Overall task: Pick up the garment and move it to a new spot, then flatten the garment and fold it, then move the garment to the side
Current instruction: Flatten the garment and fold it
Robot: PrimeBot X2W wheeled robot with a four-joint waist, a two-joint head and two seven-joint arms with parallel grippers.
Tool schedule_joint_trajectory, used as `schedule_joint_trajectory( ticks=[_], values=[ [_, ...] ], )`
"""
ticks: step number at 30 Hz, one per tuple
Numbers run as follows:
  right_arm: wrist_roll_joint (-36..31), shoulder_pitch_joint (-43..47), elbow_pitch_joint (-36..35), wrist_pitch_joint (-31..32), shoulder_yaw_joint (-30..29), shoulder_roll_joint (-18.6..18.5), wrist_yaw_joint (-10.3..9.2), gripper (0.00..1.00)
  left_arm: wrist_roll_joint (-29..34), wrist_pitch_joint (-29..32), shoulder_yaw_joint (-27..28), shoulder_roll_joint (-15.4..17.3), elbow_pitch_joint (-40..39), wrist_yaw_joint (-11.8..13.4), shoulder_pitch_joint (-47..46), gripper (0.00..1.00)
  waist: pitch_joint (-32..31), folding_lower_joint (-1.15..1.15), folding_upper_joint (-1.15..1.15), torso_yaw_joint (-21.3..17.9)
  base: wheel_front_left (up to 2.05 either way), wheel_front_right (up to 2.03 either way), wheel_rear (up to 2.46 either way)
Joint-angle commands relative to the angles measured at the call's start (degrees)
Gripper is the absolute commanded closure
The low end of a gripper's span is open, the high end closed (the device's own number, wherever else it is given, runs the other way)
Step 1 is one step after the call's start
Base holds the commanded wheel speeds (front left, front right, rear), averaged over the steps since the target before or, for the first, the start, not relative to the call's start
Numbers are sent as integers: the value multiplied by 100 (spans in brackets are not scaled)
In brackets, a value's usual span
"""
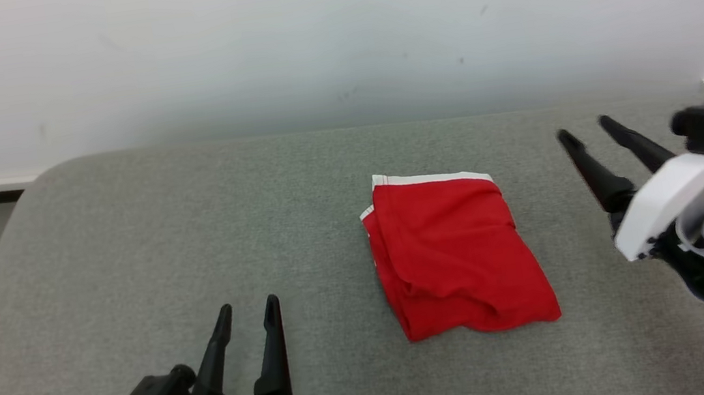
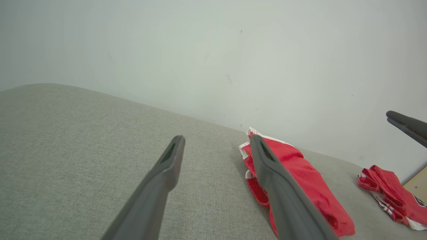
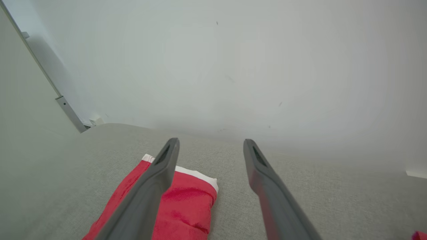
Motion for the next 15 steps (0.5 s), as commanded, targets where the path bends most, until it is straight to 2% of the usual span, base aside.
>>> schedule_joint_trajectory(
  ticks=[1, 5, 8, 11, 15],
  values=[
    [-111, 112, 54, -44, -162, -49, 0, 0, 32, 3, 1, 24, -33, -6, 88, 0, -48, 0, 0, -57, 0, 0, 0],
    [-826, 588, -103, -35, -1552, -236, -1, 0, 149, 3, 84, 24, -227, -6, 99, 0, -60, 0, 0, -118, 0, 0, 0],
    [-1645, 1254, -565, -37, -2768, -211, -1, 0, 296, 3, 248, 24, -356, 48, 174, 0, -92, 0, 0, -208, 0, 0, 0],
    [-2490, 2052, -1167, -38, -3796, -31, -1, 0, 462, 3, 428, 23, -450, 83, 244, 0, -106, 0, 0, -332, 0, 0, 0],
    [-3390, 3037, -2014, -39, -4636, 349, -1, 0, 687, 3, 704, 23, -521, 69, 331, 0, -115, 0, 0, -503, 0, 0, 0]
  ],
)
